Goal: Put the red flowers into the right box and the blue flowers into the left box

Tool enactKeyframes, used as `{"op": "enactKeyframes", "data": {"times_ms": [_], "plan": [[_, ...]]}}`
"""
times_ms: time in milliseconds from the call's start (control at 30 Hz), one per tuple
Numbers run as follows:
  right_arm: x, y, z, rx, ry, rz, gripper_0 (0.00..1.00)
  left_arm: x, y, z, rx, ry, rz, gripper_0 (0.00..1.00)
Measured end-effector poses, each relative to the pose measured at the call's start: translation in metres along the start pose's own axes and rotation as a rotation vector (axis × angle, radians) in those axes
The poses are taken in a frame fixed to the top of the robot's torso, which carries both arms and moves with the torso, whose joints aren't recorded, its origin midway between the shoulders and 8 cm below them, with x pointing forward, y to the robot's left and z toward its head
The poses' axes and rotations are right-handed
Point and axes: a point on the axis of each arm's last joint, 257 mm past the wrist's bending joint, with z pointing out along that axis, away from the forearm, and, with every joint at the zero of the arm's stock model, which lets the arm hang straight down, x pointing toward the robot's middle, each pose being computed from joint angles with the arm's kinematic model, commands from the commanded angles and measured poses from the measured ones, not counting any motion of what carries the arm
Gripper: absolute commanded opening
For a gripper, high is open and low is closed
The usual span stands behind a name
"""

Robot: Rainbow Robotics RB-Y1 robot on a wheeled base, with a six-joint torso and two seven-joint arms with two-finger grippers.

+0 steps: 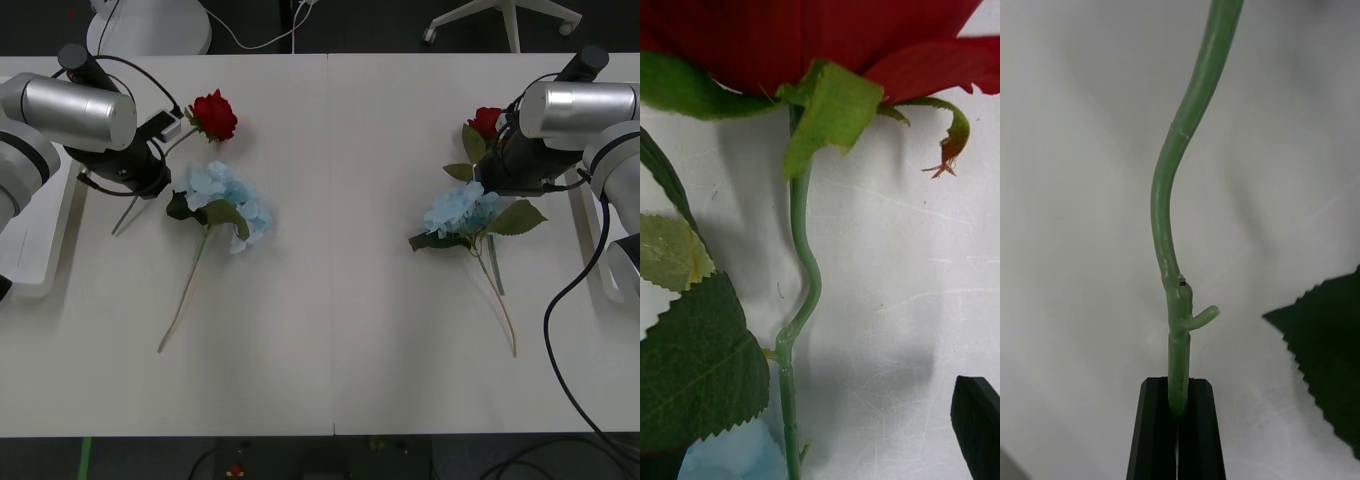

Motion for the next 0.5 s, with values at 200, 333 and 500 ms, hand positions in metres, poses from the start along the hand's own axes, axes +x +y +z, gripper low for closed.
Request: {"op": "enactKeyframes", "data": {"times_ms": [200,333,500], "plan": [[0.006,0.000,0.003,0.000,0.014,0.007,0.98,-0.053,-0.012,-0.038,0.110,-0.132,-0.096,0.00],[0.011,-0.001,0.007,0.001,0.027,0.011,0.98,-0.083,-0.021,-0.075,0.273,-0.235,-0.244,0.00],[0.013,0.002,0.008,0.000,0.031,0.009,0.97,-0.124,-0.029,-0.136,0.544,-0.438,-0.439,0.00]]}}
